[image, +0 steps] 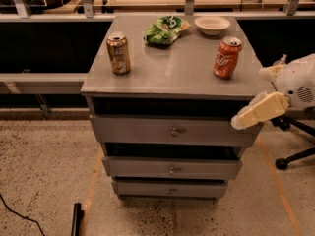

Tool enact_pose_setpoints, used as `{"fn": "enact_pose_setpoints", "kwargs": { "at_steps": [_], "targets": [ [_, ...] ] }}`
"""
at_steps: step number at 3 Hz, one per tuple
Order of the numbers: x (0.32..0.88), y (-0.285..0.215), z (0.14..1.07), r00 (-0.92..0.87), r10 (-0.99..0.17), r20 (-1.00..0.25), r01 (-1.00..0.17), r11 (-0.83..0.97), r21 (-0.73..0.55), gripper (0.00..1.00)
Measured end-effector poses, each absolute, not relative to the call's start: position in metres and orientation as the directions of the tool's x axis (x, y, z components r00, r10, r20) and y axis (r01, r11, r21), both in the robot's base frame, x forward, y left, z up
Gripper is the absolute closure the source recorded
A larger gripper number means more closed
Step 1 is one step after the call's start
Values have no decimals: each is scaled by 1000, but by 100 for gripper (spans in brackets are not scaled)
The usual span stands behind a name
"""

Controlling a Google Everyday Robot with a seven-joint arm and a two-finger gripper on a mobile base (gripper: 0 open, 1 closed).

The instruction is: Pick coke can

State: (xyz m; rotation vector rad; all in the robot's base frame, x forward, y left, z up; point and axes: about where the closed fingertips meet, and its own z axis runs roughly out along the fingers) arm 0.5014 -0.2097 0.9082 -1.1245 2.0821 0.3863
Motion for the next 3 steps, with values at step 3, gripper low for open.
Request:
{"fn": "enact_pose_setpoints", "kwargs": {
  "at_steps": [3],
  "targets": [
    [543,-215,912,-318,-520,-793,-741,658,-135,0]
  ]
}}
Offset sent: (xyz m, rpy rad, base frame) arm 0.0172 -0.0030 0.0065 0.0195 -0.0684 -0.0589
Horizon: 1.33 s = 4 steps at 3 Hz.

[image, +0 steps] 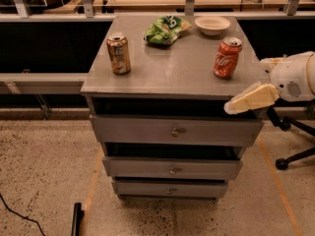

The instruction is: Pick coke can

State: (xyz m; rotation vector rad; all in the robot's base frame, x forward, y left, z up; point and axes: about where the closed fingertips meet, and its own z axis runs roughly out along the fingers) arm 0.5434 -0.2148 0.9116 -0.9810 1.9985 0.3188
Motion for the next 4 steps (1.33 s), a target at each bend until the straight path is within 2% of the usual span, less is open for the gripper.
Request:
{"fn": "enact_pose_setpoints", "kwargs": {
  "at_steps": [1,2,3,4],
  "targets": [
    [614,-230,908,-231,-467,-853,-691,697,-194,0],
    [659,-247,906,-188,-425,-886,-656,726,-209,0],
    [701,-262,900,-168,-338,-926,-618,768,-168,0],
    [732,-260,881,-181,-264,-947,-617,780,-99,18]
  ]
}}
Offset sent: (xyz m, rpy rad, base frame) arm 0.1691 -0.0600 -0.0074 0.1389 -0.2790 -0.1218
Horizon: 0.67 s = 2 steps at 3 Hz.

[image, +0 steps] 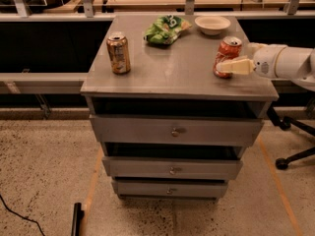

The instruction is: Pick coke can

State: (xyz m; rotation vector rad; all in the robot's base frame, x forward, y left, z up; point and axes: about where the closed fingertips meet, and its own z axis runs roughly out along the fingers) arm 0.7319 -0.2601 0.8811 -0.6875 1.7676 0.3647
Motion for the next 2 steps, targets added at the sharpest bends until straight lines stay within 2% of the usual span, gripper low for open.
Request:
{"fn": "enact_pose_setpoints", "kwargs": {
  "at_steps": [2],
  "targets": [
    [765,-233,882,-141,-212,-967,-674,736,-63,65]
  ]
}}
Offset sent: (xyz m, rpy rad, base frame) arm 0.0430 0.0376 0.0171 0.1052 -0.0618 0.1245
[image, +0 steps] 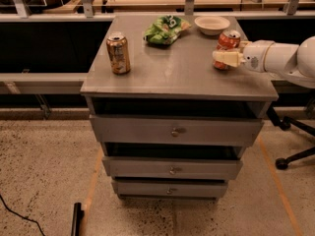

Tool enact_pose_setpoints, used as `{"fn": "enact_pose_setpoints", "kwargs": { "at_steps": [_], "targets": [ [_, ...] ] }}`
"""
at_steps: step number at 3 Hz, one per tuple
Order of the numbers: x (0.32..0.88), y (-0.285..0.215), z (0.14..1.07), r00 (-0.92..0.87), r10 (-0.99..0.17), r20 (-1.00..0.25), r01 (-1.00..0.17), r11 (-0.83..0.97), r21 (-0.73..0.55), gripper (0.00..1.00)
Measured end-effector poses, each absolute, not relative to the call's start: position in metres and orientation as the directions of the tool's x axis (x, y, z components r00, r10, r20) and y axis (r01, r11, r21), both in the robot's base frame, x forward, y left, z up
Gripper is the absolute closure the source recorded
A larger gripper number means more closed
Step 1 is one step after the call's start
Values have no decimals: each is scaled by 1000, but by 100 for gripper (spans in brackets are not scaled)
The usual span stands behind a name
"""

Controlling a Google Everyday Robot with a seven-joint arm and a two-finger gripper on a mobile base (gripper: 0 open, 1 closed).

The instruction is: Pick coke can

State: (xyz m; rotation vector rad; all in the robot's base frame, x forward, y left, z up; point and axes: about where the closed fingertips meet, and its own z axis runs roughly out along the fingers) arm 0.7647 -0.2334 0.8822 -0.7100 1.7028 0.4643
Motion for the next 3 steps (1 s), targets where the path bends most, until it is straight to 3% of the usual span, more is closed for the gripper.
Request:
{"fn": "enact_pose_setpoints", "kwargs": {
  "at_steps": [1,2,3],
  "targets": [
    [764,-211,916,-76,-189,-979,-718,692,-78,87],
    [745,-171,965,5,-168,-986,-812,575,-102,100],
    [745,-171,965,5,-168,-986,-812,575,-102,100]
  ]
}}
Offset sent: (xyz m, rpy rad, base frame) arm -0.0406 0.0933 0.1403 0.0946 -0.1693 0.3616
